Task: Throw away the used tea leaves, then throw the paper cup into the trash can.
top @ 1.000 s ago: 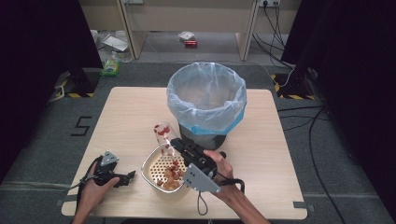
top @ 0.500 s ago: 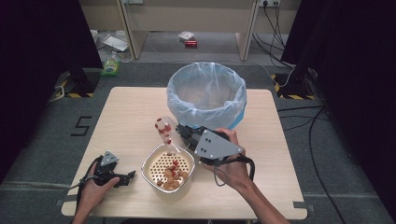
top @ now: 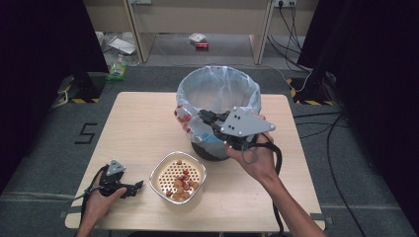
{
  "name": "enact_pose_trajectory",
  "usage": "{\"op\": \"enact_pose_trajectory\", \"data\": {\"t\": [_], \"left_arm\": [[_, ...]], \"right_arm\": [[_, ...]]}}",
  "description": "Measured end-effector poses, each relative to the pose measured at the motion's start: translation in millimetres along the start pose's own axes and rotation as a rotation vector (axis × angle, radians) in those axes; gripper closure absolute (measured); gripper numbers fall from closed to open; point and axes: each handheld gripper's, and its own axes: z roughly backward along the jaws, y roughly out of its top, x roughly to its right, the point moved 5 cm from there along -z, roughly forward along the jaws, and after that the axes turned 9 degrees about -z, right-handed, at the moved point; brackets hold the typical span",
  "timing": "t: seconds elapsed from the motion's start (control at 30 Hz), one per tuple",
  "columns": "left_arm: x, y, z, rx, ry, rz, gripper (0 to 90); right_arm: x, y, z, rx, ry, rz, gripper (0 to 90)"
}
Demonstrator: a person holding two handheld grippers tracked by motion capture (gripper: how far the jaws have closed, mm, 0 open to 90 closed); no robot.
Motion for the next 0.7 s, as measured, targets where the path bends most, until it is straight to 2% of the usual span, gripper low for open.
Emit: {"op": "enact_pose_trajectory", "data": {"t": [0.03,0.17,0.2,0.27,0.3,0.33,0.37,0.4,0.43,0.47,0.5,0.7], "left_arm": [[0.0,0.0,0.0,0.000,0.000,0.000,0.0],[0.2,-0.1,0.1,0.001,0.000,0.001,0.0],[0.2,-0.1,0.1,0.001,0.000,0.001,0.0],[0.1,-0.1,0.1,0.001,0.000,0.001,0.0],[0.2,-0.1,0.1,0.001,0.000,0.001,0.0],[0.2,-0.1,0.1,0.001,0.000,0.001,0.0],[0.2,-0.1,0.1,0.001,0.000,0.001,0.0],[0.2,-0.1,0.1,0.000,0.000,0.001,0.0],[0.2,-0.1,0.1,0.000,0.000,0.001,0.0],[0.2,-0.1,0.1,0.001,0.000,0.001,0.0],[0.2,-0.1,0.1,0.001,0.000,0.001,0.0],[0.2,-0.1,0.1,0.001,0.000,0.000,0.0]], "right_arm": [[0.0,0.0,0.0,0.000,0.000,0.000,87.9],[22.7,5.4,7.7,0.004,-0.060,-0.035,87.8],[22.7,5.4,7.7,0.004,-0.060,-0.035,87.8],[34.2,5.8,11.6,-0.006,-0.104,-0.026,87.8],[46.2,4.5,14.9,-0.017,-0.140,-0.031,87.8],[46.2,4.5,14.9,-0.017,-0.140,-0.031,87.8],[58.5,2.2,17.2,-0.028,-0.170,-0.044,87.8],[64.4,0.5,17.8,-0.037,-0.186,-0.045,87.8],[64.4,0.5,17.8,-0.037,-0.186,-0.045,87.8],[75.2,-4.3,17.8,-0.062,-0.214,-0.048,87.8],[75.2,-4.3,17.8,-0.062,-0.214,-0.048,87.8],[106.2,-24.6,10.2,-0.110,-0.269,-0.096,87.2]]}}
